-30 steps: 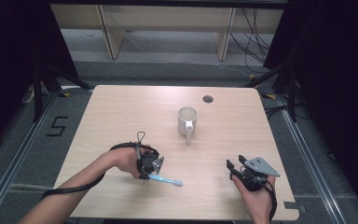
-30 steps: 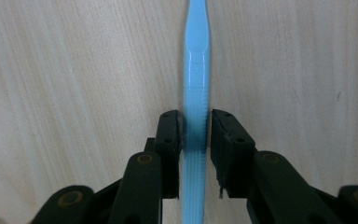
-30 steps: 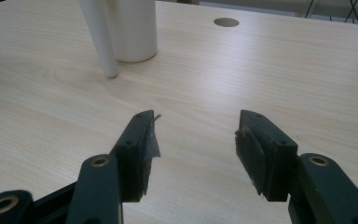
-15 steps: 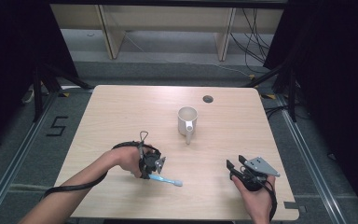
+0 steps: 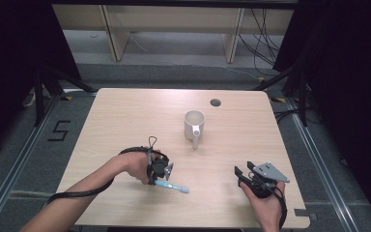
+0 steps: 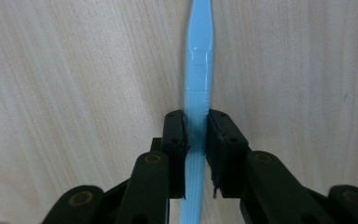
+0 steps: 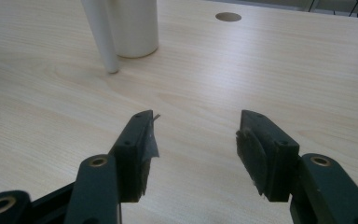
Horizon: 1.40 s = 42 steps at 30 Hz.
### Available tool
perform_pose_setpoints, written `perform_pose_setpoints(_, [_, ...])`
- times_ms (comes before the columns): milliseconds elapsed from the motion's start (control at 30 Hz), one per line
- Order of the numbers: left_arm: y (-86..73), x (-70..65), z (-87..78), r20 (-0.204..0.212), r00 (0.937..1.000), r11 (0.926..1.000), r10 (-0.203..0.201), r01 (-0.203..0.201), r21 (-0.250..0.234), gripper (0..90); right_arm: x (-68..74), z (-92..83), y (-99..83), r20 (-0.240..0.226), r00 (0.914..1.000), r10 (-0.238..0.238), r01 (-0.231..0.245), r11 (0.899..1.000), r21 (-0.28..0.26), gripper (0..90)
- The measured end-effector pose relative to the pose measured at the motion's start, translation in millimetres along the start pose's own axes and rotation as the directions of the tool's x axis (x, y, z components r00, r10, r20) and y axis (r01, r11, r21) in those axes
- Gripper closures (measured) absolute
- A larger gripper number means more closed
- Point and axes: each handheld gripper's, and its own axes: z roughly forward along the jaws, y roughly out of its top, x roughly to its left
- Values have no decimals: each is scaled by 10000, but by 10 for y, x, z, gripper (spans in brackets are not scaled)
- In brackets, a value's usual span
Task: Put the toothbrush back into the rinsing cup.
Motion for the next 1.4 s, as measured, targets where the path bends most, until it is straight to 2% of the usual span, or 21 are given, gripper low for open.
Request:
perform_pose_setpoints(400, [-1, 16, -2, 49, 9992, 9992, -395, 395, -16, 783, 4, -4, 2, -31, 10000, 72, -71, 10000, 41, 463])
perform_pose_setpoints(433, [-4, 16, -2, 69, 9990, 9990, -438, 438, -18, 783, -34, 7, 4, 39, 9991, -418, 418, 9990, -149, 461])
perform_pose_setpoints(467, [-8, 17, -2, 87, 9988, 9988, -480, 480, -20, 783, -1, -1, 1, -36, 10000, 60, -60, 10000, 34, 460])
perform_pose_setpoints(500, [-11, 18, -2, 58, 9986, 9986, -526, 527, -75, 783, -1, -1, 1, -36, 10000, 60, -60, 10000, 34, 460])
perform_pose_setpoints(533, [-16, 20, -1, 51, 9985, 9984, -546, 546, -125, 783, -30, 7, 3, 28, 9994, -338, 338, 9994, -101, 458])
perform_pose_setpoints(567, [-19, 20, -2, 35, 9987, 9986, -515, 515, -146, 783, -31, 9, 1, 42, 9994, -352, 353, 9993, -107, 455])
perform_pose_setpoints(600, [-21, 19, -2, 14, 9986, 9985, -523, 523, -191, 783, -3, 3, -3, -18, 10000, 43, -43, 10000, 34, 455])
perform_pose_setpoints(633, [-22, 19, -4, -29, 9987, 9984, -504, 503, -239, 783, -29, 9, 0, 18, 9996, -265, 265, 9996, -68, 454])
perform_pose_setpoints(767, [-32, 8, -20, 57, 9983, 9971, -584, 586, -476, 784, -18, 9, -3, -108, 9999, -35, 35, 10000, -10, 452])
perform_pose_setpoints(933, [-48, -7, -55, -72, 9977, 9949, -674, 666, -759, 784, -21, 15, -5, -89, 9999, -124, 124, 9999, -44, 451])
perform_pose_setpoints(1000, [-57, -26, -63, -91, 9952, 9887, -978, 961, -1150, 784, -29, 19, -8, -44, 9997, -235, 235, 9997, -62, 451])
perform_pose_setpoints(1033, [-62, -8, -88, -203, 9969, 9918, -758, 733, -1048, 785, -23, 15, -5, -60, 9999, -136, 136, 9999, -22, 451])
perform_pose_setpoints(1067, [-67, -22, -87, -192, 9945, 9857, -1031, 995, -1362, 784, -22, 15, -5, -67, 9999, -124, 124, 9999, -21, 450])
perform_pose_setpoints(1100, [-72, -13, -104, -274, 9953, 9866, -925, 880, -1372, 785, -20, 13, -4, -87, 9999, -96, 96, 10000, -8, 451])
perform_pose_setpoints(1133, [-77, -20, -108, -265, 9939, 9822, -1075, 1020, -1574, 785, -17, 12, -4, -112, 9999, -43, 43, 10000, -15, 450])
perform_pose_setpoints(1167, [-84, -4, -132, -402, 9954, 9854, -873, 804, -1501, 785, -18, 12, -4, -107, 9999, -45, 45, 10000, -21, 450])
perform_pose_setpoints(1233, [-94, -8, -148, -493, 9942, 9821, -951, 856, -1680, 785, -19, 10, -4, -106, 9999, -27, 27, 10000, -14, 450])
perform_pose_setpoints(1267, [-98, -26, -146, -442, 9916, 9731, -1218, 1105, -2023, 785, -24, 11, -6, -92, 9999, -93, 92, 9999, -45, 450])
perform_pose_setpoints(1300, [-105, -28, -157, -460, 9909, 9696, -1267, 1139, -2166, 785, -45, 10, -4, 75, 9994, -352, 353, 9993, -146, 450])
perform_pose_setpoints(1333, [-119, -34, -181, -502, 9898, 9637, -1334, 1177, -2394, 785, -45, 22, -8, 44, 9995, -325, 326, 9991, -254, 449])
perform_pose_setpoints(1400, [-132, -27, -205, -530, 9909, 9663, -1236, 1081, -2338, 785, -35, 16, -7, -35, 9998, -174, 174, 9997, -142, 450])
